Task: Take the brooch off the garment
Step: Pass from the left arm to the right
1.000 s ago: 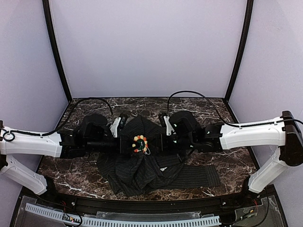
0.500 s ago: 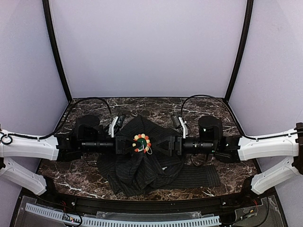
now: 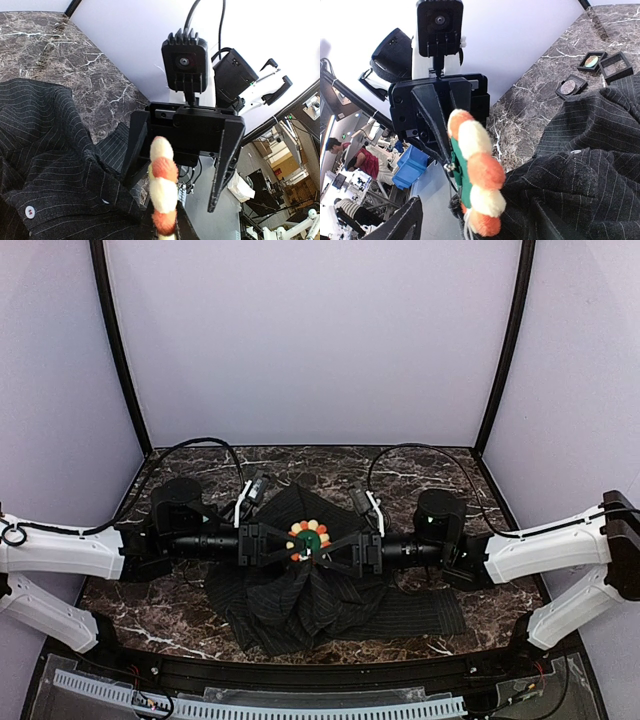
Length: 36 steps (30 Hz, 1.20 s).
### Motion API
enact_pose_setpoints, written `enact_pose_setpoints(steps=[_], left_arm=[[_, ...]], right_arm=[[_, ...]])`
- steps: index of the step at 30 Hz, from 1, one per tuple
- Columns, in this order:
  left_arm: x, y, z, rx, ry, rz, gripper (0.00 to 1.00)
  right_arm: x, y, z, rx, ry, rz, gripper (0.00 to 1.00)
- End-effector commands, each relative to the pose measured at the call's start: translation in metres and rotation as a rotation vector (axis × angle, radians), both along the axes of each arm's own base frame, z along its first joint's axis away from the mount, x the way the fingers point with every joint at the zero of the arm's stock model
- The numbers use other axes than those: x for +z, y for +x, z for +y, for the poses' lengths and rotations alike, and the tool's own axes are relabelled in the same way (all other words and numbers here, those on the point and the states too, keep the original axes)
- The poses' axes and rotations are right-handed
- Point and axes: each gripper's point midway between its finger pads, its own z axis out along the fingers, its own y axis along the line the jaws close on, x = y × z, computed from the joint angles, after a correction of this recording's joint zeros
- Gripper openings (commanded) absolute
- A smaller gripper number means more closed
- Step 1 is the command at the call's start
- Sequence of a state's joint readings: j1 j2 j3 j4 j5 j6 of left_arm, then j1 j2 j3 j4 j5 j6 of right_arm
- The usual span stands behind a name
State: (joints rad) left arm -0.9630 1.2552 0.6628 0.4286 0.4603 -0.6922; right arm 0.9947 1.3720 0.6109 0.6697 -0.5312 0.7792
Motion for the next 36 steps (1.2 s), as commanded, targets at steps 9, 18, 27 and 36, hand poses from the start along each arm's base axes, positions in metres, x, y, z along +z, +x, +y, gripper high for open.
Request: enact_pose_setpoints(steps=[9,18,27,36], left_arm=[[0.013,-0.013,-0.002,-0.079,-0.07,-0.028,0.01],[0.013,-0.013,-0.002,-0.087,-0.072,-0.028,0.01],[0.014,-0.014,-0.003,-0.095,-0.076,-0.033,0.01],[0.016,-0.015,-0.003,-0.098,-0.08,-0.036,0.01]], right_arm=[[0.017,0.001,0.01,0.037,0.09,0.003,0.57],[0.018,0.007,0.014,0.013,0.081,0.028,0.48],[0.012,0.013,0.014,-0.006,0.074,0.067,0.38],[0.0,0.023,0.011,-0.043,0.057,0.118,0.27]])
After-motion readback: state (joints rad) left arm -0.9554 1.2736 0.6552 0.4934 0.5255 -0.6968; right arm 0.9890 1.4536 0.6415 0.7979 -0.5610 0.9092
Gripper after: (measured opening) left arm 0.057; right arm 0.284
